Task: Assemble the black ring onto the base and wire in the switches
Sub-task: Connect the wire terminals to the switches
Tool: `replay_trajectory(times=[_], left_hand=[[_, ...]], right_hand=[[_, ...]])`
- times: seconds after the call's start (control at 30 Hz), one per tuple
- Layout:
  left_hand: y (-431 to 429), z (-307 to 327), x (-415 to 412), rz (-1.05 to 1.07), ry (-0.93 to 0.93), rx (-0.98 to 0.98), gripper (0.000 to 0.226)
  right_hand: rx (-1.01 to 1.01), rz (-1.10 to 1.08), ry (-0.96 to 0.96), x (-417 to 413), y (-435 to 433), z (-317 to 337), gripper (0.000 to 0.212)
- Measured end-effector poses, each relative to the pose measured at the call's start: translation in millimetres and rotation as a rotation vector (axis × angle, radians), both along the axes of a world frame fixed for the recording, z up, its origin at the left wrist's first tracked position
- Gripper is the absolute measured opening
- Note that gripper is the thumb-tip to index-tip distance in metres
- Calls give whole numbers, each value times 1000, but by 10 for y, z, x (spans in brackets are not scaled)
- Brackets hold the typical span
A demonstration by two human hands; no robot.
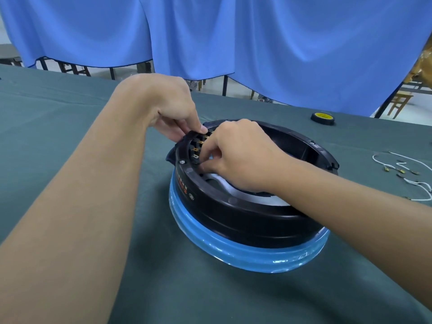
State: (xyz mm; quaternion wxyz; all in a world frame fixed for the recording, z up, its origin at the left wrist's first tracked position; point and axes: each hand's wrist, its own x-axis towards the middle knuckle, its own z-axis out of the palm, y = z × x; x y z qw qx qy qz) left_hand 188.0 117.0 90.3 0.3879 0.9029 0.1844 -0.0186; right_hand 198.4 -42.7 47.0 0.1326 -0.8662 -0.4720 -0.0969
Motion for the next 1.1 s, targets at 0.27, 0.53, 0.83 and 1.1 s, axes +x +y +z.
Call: replay_trajectory(times=[0.27,0.53,0.83,1.1], left_hand=[[-3,-16,6,-4,-3,0,19],[-11,-14,7,-6,-10,0,22],[-18,-11,3,-2,-15,5,23],[-26,0,-15,-6,-9,2,22]], right_hand=[[19,-9,107,49,-15,17,4],[43,37,182,76,-34,45,3],[42,44,187,62,-40,71,8],[-3,40,169,35,-20,86,14]])
